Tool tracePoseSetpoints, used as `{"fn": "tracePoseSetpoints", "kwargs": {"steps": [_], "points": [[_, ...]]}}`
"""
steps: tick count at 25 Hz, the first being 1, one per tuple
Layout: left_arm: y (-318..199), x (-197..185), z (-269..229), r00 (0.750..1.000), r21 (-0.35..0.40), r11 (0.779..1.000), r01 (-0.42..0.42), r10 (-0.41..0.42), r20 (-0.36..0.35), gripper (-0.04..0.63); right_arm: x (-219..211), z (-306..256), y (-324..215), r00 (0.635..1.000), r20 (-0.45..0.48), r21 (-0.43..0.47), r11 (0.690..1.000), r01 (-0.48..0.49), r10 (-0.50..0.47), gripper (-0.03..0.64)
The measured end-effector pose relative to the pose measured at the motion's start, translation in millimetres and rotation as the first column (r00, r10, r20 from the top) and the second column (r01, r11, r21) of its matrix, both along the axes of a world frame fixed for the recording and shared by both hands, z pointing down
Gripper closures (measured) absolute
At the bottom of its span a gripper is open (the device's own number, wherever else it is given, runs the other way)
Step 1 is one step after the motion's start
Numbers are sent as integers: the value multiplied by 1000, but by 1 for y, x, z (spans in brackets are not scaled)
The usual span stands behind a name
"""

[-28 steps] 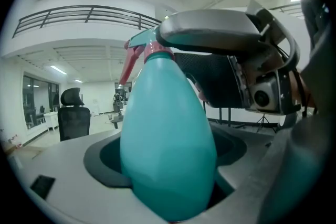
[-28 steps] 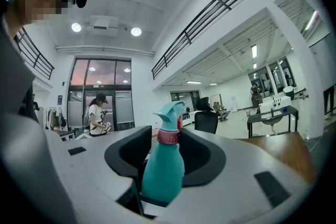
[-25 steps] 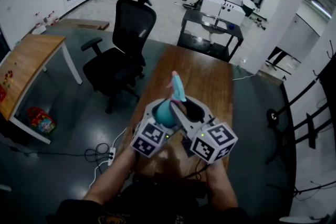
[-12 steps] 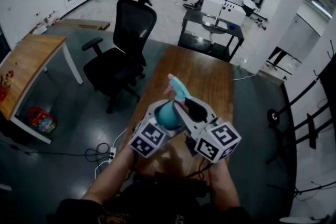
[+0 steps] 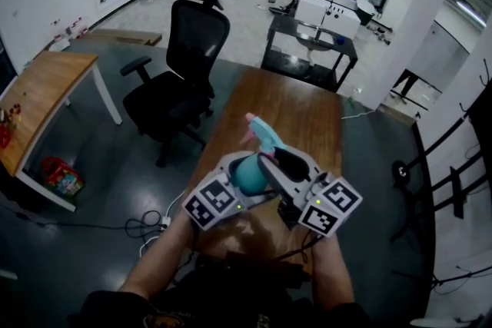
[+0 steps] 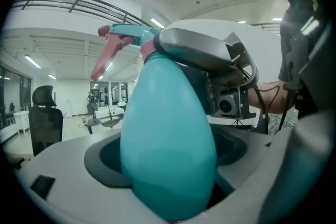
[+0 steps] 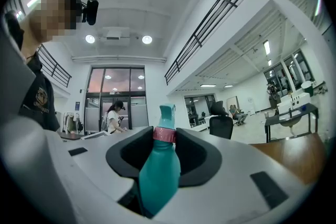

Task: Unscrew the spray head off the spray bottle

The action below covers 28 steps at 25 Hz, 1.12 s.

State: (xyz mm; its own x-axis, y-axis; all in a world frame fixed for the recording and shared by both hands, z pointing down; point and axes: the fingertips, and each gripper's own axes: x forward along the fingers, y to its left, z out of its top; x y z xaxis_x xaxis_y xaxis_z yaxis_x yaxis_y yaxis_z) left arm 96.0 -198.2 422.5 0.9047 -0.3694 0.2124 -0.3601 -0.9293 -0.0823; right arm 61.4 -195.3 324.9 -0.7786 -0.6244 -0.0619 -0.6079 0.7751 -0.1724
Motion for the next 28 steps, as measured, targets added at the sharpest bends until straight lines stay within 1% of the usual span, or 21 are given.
{"fn": "tracePoseSetpoints", "kwargs": {"steps": [3,8,12,21,28], "points": [[0,1,0,1000,-8,1000,-4,4,-10,158,3,-3,0,1000,23,8,1000,3,-4,477],[0,2,5,1000,-19,1000,2,-3,-9,158,13,-13,-4,997,78,23,1000,-18,16,477],[-3,1,8,1000,-27,999,21,-21,-1,158,17,-23,-8,996,88,43,998,-35,31,477],[-13,-1,16,997,-48,996,76,-75,20,158,29,-56,-10,993,110,121,991,-65,52,476],[-16,-5,26,995,-65,993,97,-95,34,158,48,-89,-8,981,184,185,978,-98,63,476]]}}
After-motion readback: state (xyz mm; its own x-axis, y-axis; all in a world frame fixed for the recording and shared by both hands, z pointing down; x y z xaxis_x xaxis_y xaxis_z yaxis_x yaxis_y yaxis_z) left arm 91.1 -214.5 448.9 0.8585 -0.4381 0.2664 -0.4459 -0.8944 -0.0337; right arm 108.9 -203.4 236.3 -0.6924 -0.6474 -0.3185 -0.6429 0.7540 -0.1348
